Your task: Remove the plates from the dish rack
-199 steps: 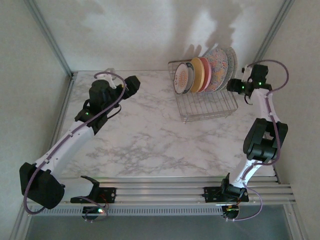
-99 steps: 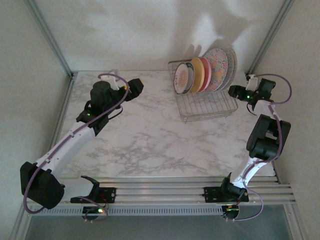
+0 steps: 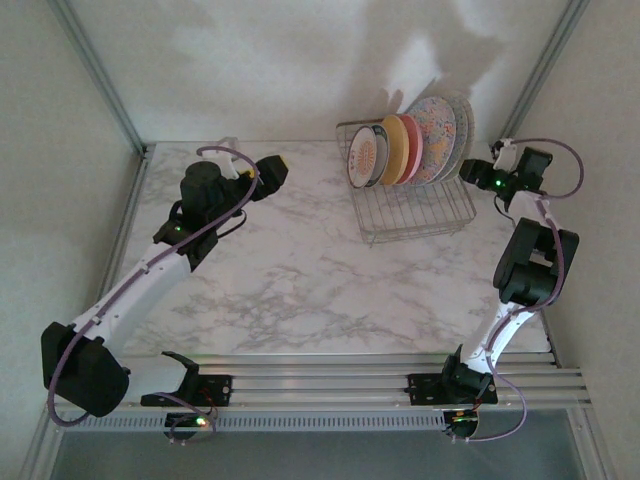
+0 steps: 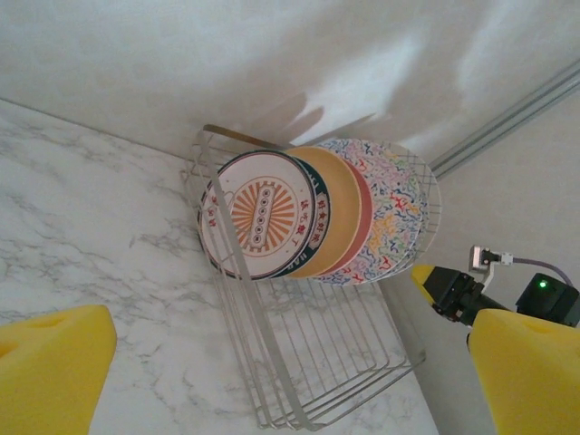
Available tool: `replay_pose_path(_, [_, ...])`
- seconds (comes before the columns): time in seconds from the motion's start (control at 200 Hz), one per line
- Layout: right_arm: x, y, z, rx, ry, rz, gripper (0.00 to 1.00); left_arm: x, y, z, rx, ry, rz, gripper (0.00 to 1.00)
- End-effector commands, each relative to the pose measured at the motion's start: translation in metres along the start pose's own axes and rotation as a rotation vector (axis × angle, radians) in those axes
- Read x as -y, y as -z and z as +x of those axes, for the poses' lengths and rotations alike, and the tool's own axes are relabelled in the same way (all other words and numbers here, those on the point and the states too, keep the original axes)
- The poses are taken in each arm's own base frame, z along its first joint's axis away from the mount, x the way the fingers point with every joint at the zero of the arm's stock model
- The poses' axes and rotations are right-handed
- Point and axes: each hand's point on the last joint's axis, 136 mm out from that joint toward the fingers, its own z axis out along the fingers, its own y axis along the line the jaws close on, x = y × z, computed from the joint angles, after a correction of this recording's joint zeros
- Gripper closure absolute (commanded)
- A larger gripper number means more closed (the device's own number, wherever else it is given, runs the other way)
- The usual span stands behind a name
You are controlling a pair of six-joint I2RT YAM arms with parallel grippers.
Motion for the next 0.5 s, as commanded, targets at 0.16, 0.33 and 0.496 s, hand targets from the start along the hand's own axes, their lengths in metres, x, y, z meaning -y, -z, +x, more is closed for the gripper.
replay_pose_path(0.16, [-0.002, -0.014, -0.007, 0.002, 0.030, 0.012, 0.43, 0.053, 0.001, -0.022, 0.041, 0.015, 0.214, 0.00])
replay_pose_path(0.33, [-0.003, -0.020, -0.011, -0.001, 0.044, 0.018, 0.48, 0.058, -0.001, -0.019, 0.029, 0.014, 0.226, 0.00])
replay_pose_path(0.496, [0.000, -0.023, -0.009, -0.006, 0.041, 0.023, 0.55, 0.060, -0.001, -0.016, 0.025, 0.017, 0.229, 0.00])
